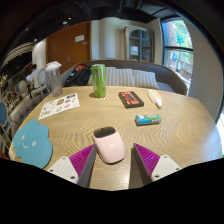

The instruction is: Arrange mouse

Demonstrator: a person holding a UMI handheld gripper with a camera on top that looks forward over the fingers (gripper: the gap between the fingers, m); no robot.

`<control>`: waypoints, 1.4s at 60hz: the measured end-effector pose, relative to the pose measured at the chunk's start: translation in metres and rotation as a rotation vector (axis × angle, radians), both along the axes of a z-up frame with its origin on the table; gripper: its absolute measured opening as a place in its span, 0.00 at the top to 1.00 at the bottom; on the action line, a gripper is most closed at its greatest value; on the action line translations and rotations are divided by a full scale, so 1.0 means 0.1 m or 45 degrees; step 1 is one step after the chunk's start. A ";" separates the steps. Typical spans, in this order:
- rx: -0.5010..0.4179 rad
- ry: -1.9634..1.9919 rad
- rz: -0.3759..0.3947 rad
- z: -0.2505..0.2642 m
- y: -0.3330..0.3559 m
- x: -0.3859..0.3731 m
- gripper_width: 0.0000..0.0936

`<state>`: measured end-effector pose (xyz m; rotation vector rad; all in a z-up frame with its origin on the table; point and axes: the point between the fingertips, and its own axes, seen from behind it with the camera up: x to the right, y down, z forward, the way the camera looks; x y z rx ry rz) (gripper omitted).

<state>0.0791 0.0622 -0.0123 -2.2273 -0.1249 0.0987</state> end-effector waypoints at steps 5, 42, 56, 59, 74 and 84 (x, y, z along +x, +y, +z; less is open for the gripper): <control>0.007 0.000 -0.004 0.00 0.12 -0.01 0.18; -0.037 0.060 -0.240 0.62 0.25 -0.34 0.64; 0.123 0.087 -0.131 1.24 -0.08 -2.03 0.64; 0.087 0.070 -0.087 1.00 -0.18 -2.41 0.64; -0.102 0.048 -0.056 0.02 -0.69 -3.21 0.64; -0.086 0.019 -0.120 0.01 -0.66 -3.20 0.47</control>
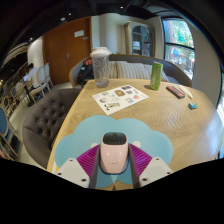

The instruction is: Arrange mouse

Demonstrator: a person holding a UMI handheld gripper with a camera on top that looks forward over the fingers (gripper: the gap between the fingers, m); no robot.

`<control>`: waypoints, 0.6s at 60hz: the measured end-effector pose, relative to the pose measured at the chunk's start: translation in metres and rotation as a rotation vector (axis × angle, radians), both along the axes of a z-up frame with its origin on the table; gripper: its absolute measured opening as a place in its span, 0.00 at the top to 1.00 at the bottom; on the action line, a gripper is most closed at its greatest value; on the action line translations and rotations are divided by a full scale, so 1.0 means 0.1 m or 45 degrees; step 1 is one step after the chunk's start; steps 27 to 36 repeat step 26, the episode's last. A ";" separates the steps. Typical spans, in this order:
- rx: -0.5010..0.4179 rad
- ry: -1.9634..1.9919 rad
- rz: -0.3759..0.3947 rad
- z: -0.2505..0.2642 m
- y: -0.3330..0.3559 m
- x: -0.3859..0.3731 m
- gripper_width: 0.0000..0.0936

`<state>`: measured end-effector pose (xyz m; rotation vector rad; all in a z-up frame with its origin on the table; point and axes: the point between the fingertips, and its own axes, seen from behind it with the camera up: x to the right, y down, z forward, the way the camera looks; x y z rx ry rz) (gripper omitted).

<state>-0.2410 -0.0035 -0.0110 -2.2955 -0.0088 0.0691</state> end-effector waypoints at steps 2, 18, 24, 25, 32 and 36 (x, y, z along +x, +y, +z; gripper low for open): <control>-0.028 -0.005 -0.003 -0.01 -0.01 0.01 0.45; -0.166 0.041 0.028 0.48 -0.51 0.01 0.09; -0.184 0.033 -0.009 0.75 -0.86 0.23 0.09; -0.190 0.032 -0.022 0.78 -0.92 0.28 0.09; -0.197 0.032 -0.035 0.81 -0.99 0.33 0.09; -0.197 0.032 -0.035 0.81 -0.99 0.33 0.09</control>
